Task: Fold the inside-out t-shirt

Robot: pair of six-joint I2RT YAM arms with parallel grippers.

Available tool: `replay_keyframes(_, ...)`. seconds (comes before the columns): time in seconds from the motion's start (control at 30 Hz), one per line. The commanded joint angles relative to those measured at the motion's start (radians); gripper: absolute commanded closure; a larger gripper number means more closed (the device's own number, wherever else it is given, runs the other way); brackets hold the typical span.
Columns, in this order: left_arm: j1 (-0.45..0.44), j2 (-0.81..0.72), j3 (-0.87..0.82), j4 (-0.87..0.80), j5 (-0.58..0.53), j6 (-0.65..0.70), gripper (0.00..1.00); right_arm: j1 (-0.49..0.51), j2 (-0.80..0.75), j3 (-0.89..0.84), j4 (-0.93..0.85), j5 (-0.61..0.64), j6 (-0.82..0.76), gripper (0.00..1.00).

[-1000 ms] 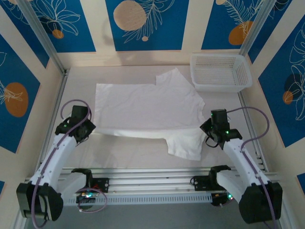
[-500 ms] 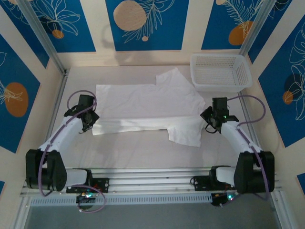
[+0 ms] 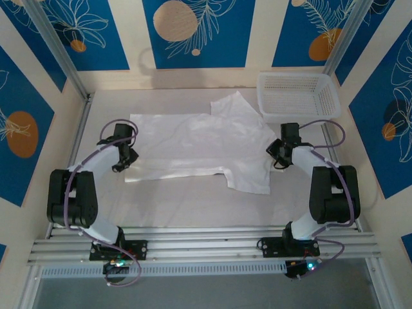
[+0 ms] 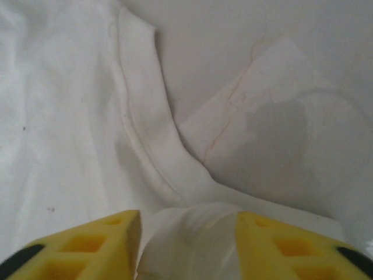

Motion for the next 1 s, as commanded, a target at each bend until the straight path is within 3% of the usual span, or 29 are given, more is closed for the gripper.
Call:
replay_keyframes(0.0,0.012,-0.100,0.021,0.023,0.013,0.047,0.49,-0.004,-0.119,0.014,-0.070,0.042,-0.007,0.45)
replay_keyframes(0.17,-0.032,-0.289,-0.024,0.000,0.177,0.113,0.47,0.053,-0.369,-0.165,-0.153,0.009,0.088,0.44)
replay_keyframes(0.3,-0.212,-0.430,-0.065,-0.048,0.216,0.218,0.47,0.119,-0.505,-0.302,-0.223,0.005,0.127,0.44)
replay_keyframes(0.4,-0.345,-0.496,-0.112,-0.040,0.257,0.276,0.45,0.169,-0.500,-0.323,-0.288,0.003,0.127,0.44)
replay_keyframes(0.5,-0.421,-0.522,-0.135,-0.052,0.305,0.333,0.43,0.237,-0.462,-0.321,-0.318,0.062,0.150,0.44)
replay_keyframes(0.77,-0.445,-0.581,-0.186,-0.029,0.370,0.356,0.32,0.254,-0.285,-0.307,-0.207,0.001,0.178,0.49)
replay_keyframes(0.83,-0.445,-0.584,-0.181,-0.039,0.379,0.363,0.30,0.260,-0.250,-0.294,-0.192,0.005,0.183,0.57)
replay_keyframes(0.87,-0.445,-0.587,-0.183,-0.042,0.378,0.364,0.30,0.260,-0.245,-0.290,-0.184,-0.001,0.184,0.65)
replay_keyframes(0.93,-0.446,-0.593,-0.187,-0.048,0.366,0.363,0.29,0.265,-0.255,-0.278,-0.180,-0.013,0.188,0.91)
replay_keyframes(0.97,-0.446,-0.595,-0.189,-0.052,0.359,0.358,0.29,0.271,-0.269,-0.267,-0.195,-0.013,0.191,0.98)
